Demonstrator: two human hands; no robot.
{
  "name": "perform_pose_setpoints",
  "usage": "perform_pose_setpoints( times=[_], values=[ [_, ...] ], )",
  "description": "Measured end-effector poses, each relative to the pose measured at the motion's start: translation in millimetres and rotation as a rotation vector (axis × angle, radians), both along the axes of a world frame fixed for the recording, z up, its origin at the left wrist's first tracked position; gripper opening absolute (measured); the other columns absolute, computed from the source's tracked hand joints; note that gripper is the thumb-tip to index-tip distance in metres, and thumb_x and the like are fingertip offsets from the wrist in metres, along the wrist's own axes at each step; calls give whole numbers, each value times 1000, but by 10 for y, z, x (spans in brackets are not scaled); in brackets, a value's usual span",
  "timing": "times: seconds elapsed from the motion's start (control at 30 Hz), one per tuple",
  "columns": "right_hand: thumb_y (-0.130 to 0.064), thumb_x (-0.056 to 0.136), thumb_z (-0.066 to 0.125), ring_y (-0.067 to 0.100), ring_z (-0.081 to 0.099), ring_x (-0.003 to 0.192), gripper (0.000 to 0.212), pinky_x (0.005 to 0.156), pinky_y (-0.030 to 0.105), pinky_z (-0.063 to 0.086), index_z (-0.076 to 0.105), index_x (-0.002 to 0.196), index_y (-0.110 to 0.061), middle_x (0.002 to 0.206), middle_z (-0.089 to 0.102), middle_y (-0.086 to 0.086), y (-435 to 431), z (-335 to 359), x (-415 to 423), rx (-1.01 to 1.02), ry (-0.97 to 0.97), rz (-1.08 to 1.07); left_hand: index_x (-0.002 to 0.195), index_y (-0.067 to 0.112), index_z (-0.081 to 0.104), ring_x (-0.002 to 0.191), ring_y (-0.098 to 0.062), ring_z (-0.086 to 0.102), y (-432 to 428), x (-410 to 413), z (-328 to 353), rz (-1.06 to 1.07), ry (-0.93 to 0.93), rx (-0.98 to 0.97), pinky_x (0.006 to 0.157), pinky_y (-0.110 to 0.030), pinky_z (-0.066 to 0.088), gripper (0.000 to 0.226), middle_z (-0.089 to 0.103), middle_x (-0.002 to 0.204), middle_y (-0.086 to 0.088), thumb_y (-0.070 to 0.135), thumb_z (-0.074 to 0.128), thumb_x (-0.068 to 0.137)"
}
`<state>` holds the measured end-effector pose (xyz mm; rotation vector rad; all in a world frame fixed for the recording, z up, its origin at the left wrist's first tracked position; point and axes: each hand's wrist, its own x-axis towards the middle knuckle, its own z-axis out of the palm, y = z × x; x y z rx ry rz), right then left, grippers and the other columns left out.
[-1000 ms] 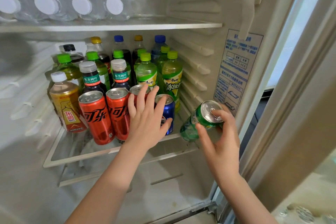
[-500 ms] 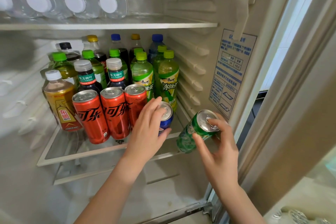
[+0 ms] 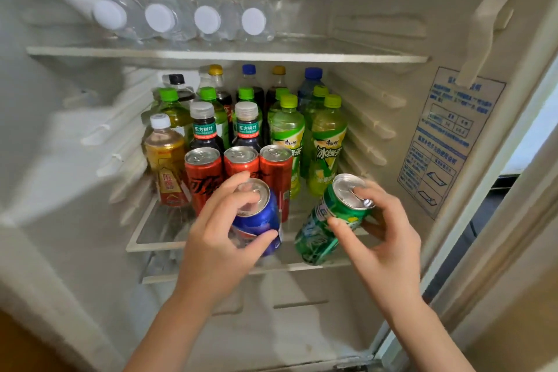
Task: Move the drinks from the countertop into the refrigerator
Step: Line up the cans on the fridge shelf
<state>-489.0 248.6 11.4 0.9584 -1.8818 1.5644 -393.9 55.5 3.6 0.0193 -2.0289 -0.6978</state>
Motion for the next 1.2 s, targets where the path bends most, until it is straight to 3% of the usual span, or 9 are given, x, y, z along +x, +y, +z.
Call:
perform_pose_setpoints(
  times=[0.07, 0.13, 0.2, 0.3, 0.53, 0.8, 0.9, 1.1, 1.2],
  values=[
    [-25, 73, 75, 5, 57, 115, 43, 88, 35, 53, 54, 110, -29, 125, 58, -12, -151, 28, 33, -3, 3, 64, 104, 41, 56, 122, 2, 48, -197, 225, 55, 88, -16, 105, 96, -16, 43, 62, 48, 133, 25, 14, 88, 58],
    [-22, 72, 75, 8, 57, 116, 41, 91, 36, 51, 56, 109, -22, 123, 60, -5, -329, 42, 72, -8, 13, 134, 99, 42, 56, 118, 1, 51, -421, 386, 88, 165, -25, 132, 96, -21, 45, 62, 50, 127, 27, 13, 89, 56],
    [-20, 72, 76, 8, 57, 115, 40, 93, 28, 49, 57, 108, -18, 120, 61, -3, -528, 62, 125, -1, 18, 203, 99, 38, 57, 111, 1, 51, -625, 489, 103, 260, -44, 124, 93, -14, 44, 62, 52, 121, 24, 10, 89, 54],
    [-21, 72, 77, 2, 59, 107, 42, 87, 16, 48, 56, 108, -21, 115, 61, -13, -812, 120, 206, 26, 16, 287, 97, 31, 59, 104, 7, 46, -863, 527, 70, 370, -95, 109, 83, 5, 33, 58, 50, 116, 20, 8, 89, 54],
    [-27, 71, 78, 0, 60, 103, 41, 86, 21, 51, 56, 105, -23, 108, 59, -25, -1307, 406, 282, 73, 94, 370, 93, 20, 58, 115, 11, 38, -1154, 481, -143, 393, -123, 125, 90, 7, 22, 50, 47, 112, 25, 5, 87, 55],
    [-28, 74, 78, -1, 56, 102, 40, 88, 11, 43, 55, 106, -19, 106, 59, -16, -1824, 818, 239, 282, 233, 426, 109, 18, 59, 124, -14, 46, -1142, 463, -129, 380, -161, 119, 104, -27, 40, 48, 50, 128, 4, 5, 79, 68],
    [-27, 75, 78, 4, 56, 99, 41, 84, 11, 41, 56, 107, -12, 107, 61, -6, -2009, 912, 158, 377, 248, 430, 111, 15, 58, 127, -15, 44, -1149, 472, -119, 363, -180, 124, 107, -29, 38, 47, 47, 132, 1, 5, 77, 70],
    [-34, 74, 77, 3, 56, 92, 40, 75, 6, 39, 49, 99, -21, 102, 60, -6, -2149, 915, -46, 489, 212, 420, 119, 17, 53, 129, -13, 40, -1146, 480, -110, 359, -203, 136, 109, -27, 36, 53, 39, 139, 3, 9, 73, 70],
    [-37, 74, 77, 10, 59, 91, 44, 72, 14, 41, 48, 100, -18, 100, 58, -8, -2184, 813, -79, 581, 256, 390, 124, 20, 50, 129, -11, 37, -1142, 479, -124, 368, -207, 161, 108, -28, 38, 58, 35, 141, 7, 13, 71, 70]
  ],
)
